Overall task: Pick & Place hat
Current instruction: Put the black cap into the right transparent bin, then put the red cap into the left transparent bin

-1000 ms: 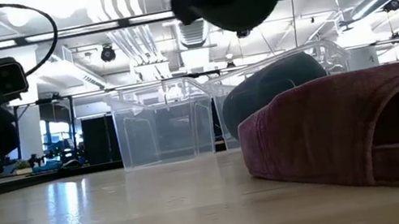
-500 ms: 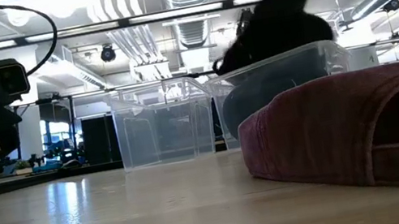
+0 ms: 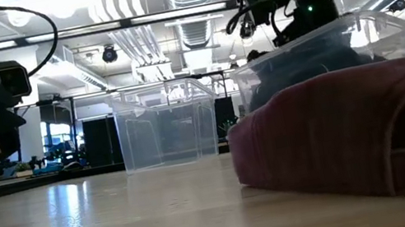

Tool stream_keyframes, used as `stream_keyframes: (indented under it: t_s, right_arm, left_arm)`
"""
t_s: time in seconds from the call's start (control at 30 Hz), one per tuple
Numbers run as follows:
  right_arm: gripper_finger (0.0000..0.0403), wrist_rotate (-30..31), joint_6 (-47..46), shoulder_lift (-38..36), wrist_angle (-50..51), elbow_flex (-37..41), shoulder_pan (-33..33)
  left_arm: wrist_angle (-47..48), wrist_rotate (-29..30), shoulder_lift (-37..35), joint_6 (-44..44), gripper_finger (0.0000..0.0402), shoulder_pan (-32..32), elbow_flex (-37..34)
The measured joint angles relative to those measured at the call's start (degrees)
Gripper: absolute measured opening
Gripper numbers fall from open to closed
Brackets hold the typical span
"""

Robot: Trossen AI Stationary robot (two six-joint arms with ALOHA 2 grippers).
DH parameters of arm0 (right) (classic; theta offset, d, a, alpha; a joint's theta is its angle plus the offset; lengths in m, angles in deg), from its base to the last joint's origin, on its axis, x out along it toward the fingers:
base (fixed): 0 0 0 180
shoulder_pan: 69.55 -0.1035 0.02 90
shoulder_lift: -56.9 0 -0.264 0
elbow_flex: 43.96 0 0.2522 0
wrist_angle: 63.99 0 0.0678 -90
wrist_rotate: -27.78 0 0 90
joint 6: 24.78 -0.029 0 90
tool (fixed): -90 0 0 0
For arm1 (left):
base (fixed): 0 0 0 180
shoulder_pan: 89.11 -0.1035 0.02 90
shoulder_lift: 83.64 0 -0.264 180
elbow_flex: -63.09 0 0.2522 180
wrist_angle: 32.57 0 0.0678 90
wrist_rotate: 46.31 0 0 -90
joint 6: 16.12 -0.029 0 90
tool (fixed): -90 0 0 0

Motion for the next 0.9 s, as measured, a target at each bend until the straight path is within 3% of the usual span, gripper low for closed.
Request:
stream_keyframes:
  t_s: [0.23, 0.67, 0.8, 0.9]
  right_arm:
    - [0.0022, -4.27, -0.38, -0.88, 0.49, 0.78, -0.02]
    - [0.0181, -3.36, -1.39, -8.69, 9.35, -15.76, -1.50]
    - [0.0201, -6.40, -3.94, -11.51, 9.22, -20.10, -4.59]
    - [0.0200, -11.00, -11.98, -12.31, 8.87, -21.28, -9.16]
  left_arm:
    - [0.00, 0.00, 0.00, 0.76, 0.0103, 0.00, 0.00]
    - [-3.42, 1.47, 0.01, 0.67, 0.0103, -0.01, 0.00]
    - [-10.41, 2.16, 0.01, -0.40, 0.0103, -0.01, 0.00]
    - [-15.57, 3.47, 0.01, -0.18, 0.0103, -0.03, 0.02]
